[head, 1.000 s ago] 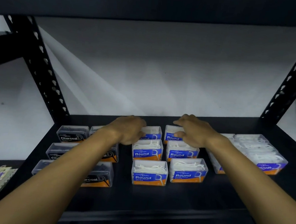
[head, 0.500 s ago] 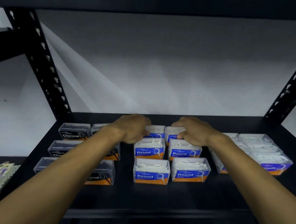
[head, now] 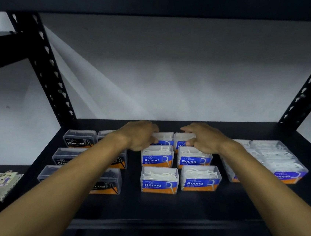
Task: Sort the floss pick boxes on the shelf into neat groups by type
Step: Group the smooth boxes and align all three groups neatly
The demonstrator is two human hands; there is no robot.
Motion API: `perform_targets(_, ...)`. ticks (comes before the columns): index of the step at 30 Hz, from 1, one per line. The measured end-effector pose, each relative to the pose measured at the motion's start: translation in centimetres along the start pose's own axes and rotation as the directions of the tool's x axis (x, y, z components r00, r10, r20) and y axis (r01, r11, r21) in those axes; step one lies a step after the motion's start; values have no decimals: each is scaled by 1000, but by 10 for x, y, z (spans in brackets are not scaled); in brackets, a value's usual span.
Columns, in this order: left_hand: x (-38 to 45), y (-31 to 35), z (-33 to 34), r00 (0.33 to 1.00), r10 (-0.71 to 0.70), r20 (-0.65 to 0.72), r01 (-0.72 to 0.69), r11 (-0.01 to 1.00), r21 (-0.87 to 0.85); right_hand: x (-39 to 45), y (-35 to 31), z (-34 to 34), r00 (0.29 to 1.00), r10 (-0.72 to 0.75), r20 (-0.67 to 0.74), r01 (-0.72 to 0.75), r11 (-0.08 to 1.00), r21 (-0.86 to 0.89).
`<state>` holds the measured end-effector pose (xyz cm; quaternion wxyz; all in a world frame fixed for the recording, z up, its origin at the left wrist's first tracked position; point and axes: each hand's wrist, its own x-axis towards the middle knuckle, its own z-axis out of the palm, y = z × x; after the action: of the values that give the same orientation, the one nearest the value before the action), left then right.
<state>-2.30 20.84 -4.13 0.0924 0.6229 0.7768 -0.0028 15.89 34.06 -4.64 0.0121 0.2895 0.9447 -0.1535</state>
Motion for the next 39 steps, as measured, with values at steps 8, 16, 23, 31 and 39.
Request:
perform_targets(8, -31, 17, -5, 959, 99, -266, -89, 995, 49, -26, 4, -1, 936, -138, -324, 124, 990, -65)
perform_targets(16, -40, 22, -2, 987, 137, -81, -113, 963, 244, -51, 9, 4, 971, -203, -123, 171, 957, -234)
perform_targets(23, -36, 29, 5, 974, 159, -161, -110, 954, 278, -53, 6, 4, 965, -228, -130, 178, 932, -315)
perform_targets(31, -36, 30, 13, 962, 155, -224, -95, 962, 257, -50, 2, 5, 965, -221, -144, 165, 932, -321)
perform_targets(39, -35, 31, 17, 956, 137, -259, -73, 968, 242, -48, 1, 6, 965, -213, -154, 154, 934, -324)
